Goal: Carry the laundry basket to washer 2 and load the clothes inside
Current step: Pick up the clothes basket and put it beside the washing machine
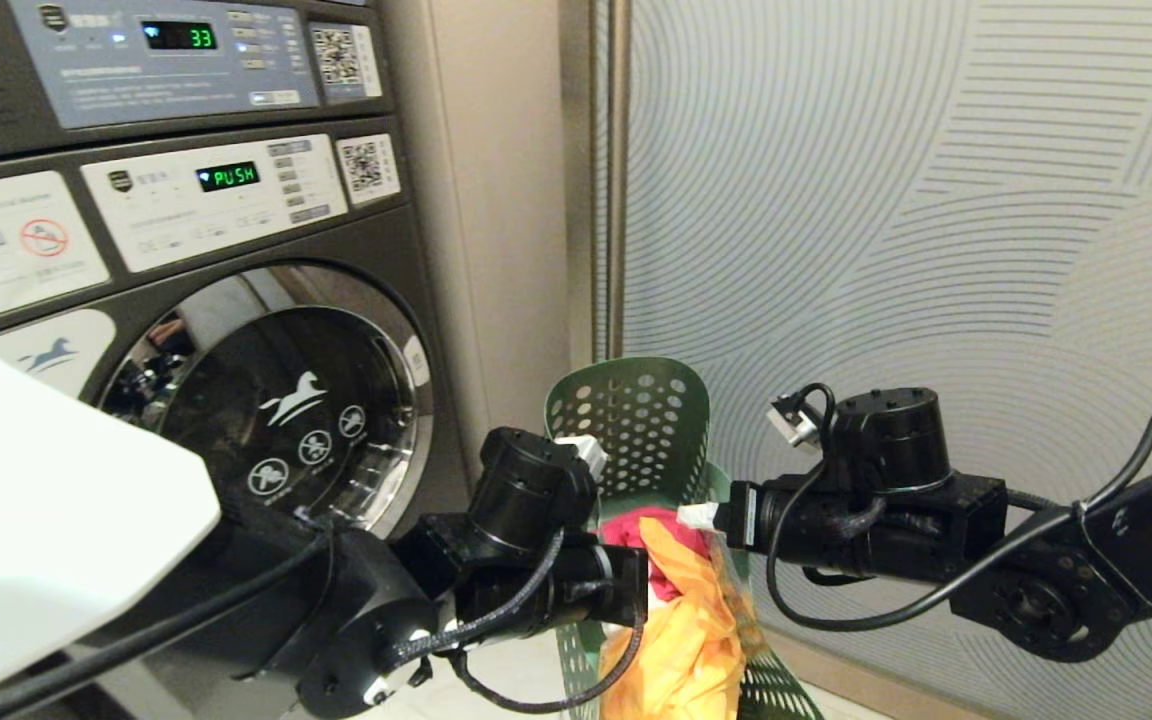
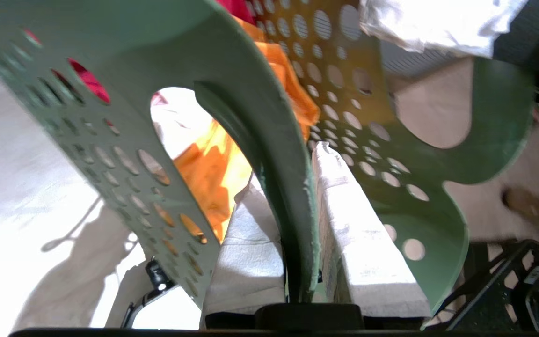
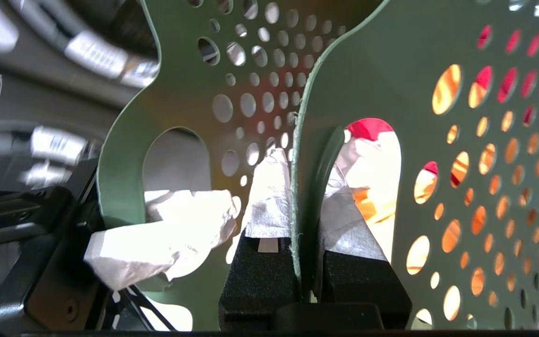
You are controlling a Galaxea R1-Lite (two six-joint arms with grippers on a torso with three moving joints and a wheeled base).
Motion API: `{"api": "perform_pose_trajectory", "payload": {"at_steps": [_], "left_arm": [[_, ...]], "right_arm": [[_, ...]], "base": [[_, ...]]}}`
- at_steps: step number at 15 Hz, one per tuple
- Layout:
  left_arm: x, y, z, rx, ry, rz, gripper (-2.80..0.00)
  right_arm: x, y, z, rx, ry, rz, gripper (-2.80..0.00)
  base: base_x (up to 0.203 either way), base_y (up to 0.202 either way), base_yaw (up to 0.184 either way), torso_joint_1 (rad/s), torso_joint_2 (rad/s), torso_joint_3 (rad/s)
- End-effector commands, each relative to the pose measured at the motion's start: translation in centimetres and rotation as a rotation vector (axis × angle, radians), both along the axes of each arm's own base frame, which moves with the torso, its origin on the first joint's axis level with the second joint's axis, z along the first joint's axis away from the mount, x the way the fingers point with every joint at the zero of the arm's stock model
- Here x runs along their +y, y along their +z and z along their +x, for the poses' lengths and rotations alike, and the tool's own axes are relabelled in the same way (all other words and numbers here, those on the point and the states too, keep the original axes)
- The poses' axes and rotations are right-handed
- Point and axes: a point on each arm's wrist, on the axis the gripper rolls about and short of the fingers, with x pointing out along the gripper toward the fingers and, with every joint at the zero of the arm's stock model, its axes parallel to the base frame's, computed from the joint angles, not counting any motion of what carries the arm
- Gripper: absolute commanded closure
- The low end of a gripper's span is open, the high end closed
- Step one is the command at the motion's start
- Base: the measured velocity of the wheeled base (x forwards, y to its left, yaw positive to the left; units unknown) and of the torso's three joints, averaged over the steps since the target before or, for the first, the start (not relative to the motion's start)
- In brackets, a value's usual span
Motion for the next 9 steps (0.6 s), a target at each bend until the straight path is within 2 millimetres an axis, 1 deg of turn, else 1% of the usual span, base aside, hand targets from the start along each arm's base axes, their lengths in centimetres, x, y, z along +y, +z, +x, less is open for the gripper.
{"api": "perform_pose_trajectory", "payload": {"at_steps": [1,7,9], "left_arm": [[-0.07,-0.15,0.07,0.003,0.002,-0.001,0.0],[-0.08,-0.3,0.07,0.007,0.001,0.001,0.0],[-0.04,-0.37,0.03,0.01,0.0,0.003,0.0]], "right_arm": [[0.11,-0.19,0.05,0.005,0.003,0.001,0.0],[0.28,-0.67,0.23,0.019,0.007,-0.003,0.0],[0.61,-0.87,0.12,0.025,0.017,-0.006,0.0]], "base": [[0.0,-0.012,0.175,-0.002,0.0,0.007],[-0.001,-0.009,0.171,0.002,0.0,0.002],[0.0,-0.008,0.17,0.0,0.0,0.001]]}}
